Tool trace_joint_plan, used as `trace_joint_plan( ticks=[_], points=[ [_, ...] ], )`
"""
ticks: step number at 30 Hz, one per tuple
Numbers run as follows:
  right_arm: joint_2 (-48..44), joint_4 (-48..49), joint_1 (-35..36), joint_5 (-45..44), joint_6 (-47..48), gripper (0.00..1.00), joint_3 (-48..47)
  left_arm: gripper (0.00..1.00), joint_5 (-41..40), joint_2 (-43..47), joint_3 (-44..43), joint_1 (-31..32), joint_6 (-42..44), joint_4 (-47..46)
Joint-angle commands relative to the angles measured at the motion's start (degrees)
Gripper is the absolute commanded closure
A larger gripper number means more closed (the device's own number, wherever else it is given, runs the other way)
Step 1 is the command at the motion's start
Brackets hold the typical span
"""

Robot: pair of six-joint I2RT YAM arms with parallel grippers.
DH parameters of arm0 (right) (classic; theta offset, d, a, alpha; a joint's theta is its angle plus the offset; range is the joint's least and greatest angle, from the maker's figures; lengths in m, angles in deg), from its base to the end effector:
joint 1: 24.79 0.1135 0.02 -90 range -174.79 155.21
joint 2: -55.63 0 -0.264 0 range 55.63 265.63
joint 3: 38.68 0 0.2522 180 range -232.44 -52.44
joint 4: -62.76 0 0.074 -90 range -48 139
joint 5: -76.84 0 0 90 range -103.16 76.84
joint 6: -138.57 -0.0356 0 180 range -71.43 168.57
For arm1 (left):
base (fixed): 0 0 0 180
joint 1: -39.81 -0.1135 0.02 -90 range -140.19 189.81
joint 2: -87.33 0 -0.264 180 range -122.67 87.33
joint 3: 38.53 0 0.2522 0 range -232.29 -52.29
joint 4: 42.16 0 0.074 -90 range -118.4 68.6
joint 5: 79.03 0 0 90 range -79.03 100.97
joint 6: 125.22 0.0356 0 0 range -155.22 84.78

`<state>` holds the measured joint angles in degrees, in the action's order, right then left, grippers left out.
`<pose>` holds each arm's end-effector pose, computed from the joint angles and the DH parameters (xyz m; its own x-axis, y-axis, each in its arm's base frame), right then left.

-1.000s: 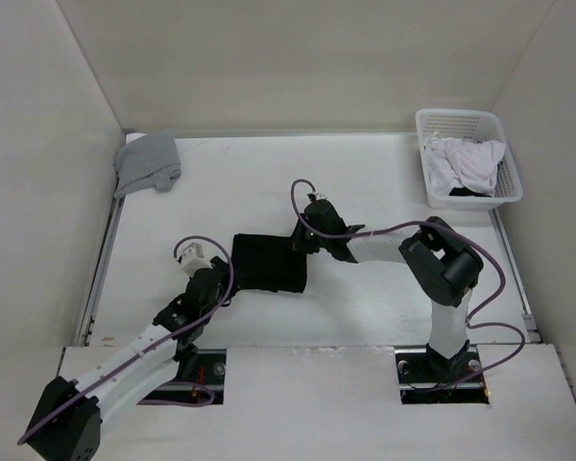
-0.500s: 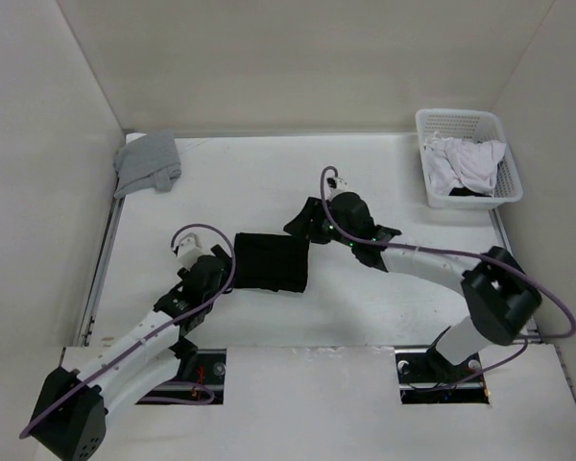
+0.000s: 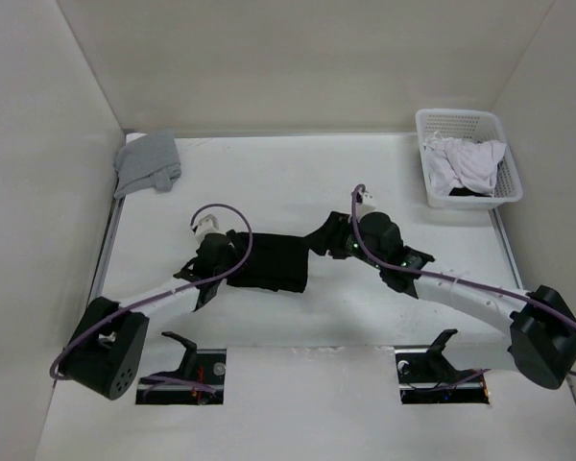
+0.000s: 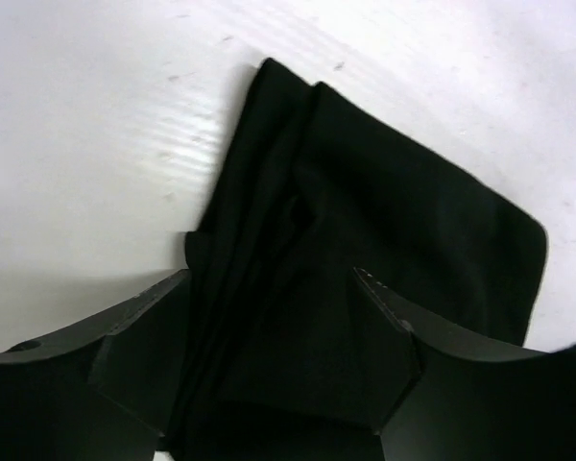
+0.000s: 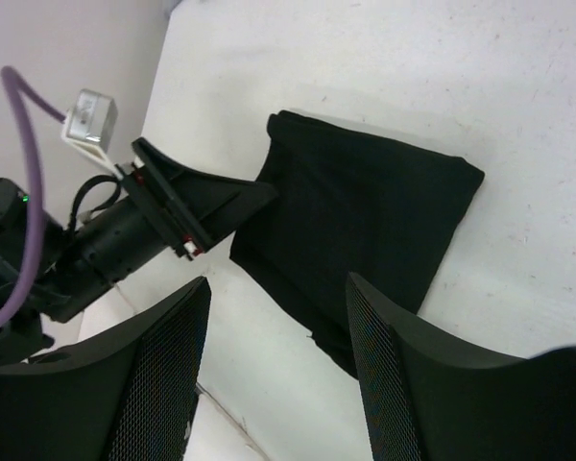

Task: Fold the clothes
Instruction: Fold the tank top, then neatly place the folded tank top to the corner

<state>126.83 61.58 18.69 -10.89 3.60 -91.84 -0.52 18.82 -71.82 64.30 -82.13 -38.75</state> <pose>0.2009 0.1924 0.2492 -0.6741 0.3340 -0.6588 -0.3368 0.6548 0.6766 0.1980 -0.0824 0.1457 -0.5814 -0.5216 -0.6245 -0.2341 0.8423 -0.4855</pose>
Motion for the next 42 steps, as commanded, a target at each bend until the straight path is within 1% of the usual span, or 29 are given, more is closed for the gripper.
trace_joint_plan(
  ticks=[1, 2, 3, 7, 8, 10, 12, 15, 19, 22, 25, 26, 27, 28, 29, 30, 31, 32, 34, 35, 36, 38, 42],
  points=[
    [-2.47, 2.19, 0.24, -1.29, 0.94, 0.37, -0.24, 0.4, 4.98, -5.21, -0.86, 0.78, 2.0, -5.55],
    [-2.73, 2.19, 0.24, -1.3, 0.94, 0.37, -0.42, 0.44, 5.16, -6.8, -1.12, 0.86, 2.09, -6.52],
    [-2.91, 2.19, 0.24, -1.3, 0.94, 0.37, -0.42, 0.5, 5.51, -8.46, -1.47, 1.13, 2.27, -7.74],
    [-4.4, 1.93, 0.33, -1.56, 0.94, 0.37, -0.33, 0.84, 7.44, -13.57, -3.49, 2.35, 2.7, -13.19],
    [-5.01, 1.66, 0.33, -1.73, 0.85, 0.37, 0.02, 0.9, 7.44, -14.36, -4.46, 2.71, 2.97, -14.08],
    [-6.77, 1.13, 0.33, -2.61, 0.76, 0.37, 0.98, 0.96, 7.53, -15.33, -7.09, 3.32, 3.23, -15.48],
    [-9.05, 0.0, 0.33, -3.23, 0.67, 0.37, 2.13, 1.0, 7.27, -15.69, -10.86, 3.5, 3.41, -15.58],
    [-13.18, -1.67, -0.28, -3.76, 0.76, 0.37, 4.15, 1.0, 7.36, -16.04, -18.67, 2.8, 4.9, -15.23],
    [-16.79, -3.61, -3.62, -3.58, 1.2, 0.36, 5.56, 1.0, 7.88, -19.72, -31.77, -0.97, 6.57, -14.18],
    [-17.58, -4.84, -5.64, -2.62, 1.81, 0.35, 5.47, 1.0, 8.23, -24.64, -43.02, -6.24, 6.92, -12.16],
    [-17.59, -5.63, -6.35, -1.65, 2.69, 0.35, 4.77, 1.0, 9.02, -28.07, -51.02, -13.61, 6.93, -9.96],
    [-17.59, -5.81, -6.44, -1.47, 2.96, 0.35, 4.59, 1.0, 8.85, -28.6, -52.44, -15.73, 7.1, -9.43],
    [-17.5, -5.9, -6.44, -1.38, 3.13, 0.35, 4.59, 1.0, 8.59, -29.91, -54.54, -19.58, 6.41, -8.82],
    [-17.41, -5.9, -6.44, -1.3, 3.22, 0.35, 4.68, 0.99, 8.5, -30.8, -55.69, -21.88, 5.53, -8.46],
    [-17.15, -5.72, -6.44, -1.21, 3.31, 0.35, 4.77, 0.95, 7.89, -32.81, -57.27, -25.99, 3.78, -7.42],
    [-16.89, -5.55, -6.44, -1.12, 3.31, 0.35, 4.86, 0.91, 7.27, -34.05, -57.9, -28.38, 2.37, -6.71],
    [-16.53, -5.37, -6.44, -0.95, 3.31, 0.35, 5.03, 0.82, 6.14, -35.54, -58.25, -31.27, 0.53, -5.74],
    [-16.27, -5.2, -6.44, -0.86, 3.14, 0.35, 5.29, 0.71, 4.56, -36.51, -57.73, -34.0, -1.23, -5.39],
    [-15.48, -4.67, -6.09, -0.86, 2.87, 0.35, 5.82, 0.45, 0.26, -37.22, -54.67, -37.97, -4.4, -5.91],
    [-15.22, -4.49, -6.09, -0.86, 2.78, 0.35, 6.0, 0.4, -0.63, -37.05, -52.91, -39.2, -5.63, -6.17],
    [-14.86, -4.23, -6.09, -0.86, 2.7, 0.35, 6.35, 0.39, -0.99, -36.09, -50.72, -39.91, -6.77, -6.87],
    [-13.46, -3.44, -5.91, -0.86, 2.43, 0.34, 7.22, 0.38, -2.74, -33.46, -45.19, -40.18, -8.88, -11.33],
    [-12.22, -3.09, -5.82, -0.94, 2.08, 0.34, 8.02, 0.34, -9.24, -26.34, -35.86, -35.8, -11.97, -17.07]
  ],
)
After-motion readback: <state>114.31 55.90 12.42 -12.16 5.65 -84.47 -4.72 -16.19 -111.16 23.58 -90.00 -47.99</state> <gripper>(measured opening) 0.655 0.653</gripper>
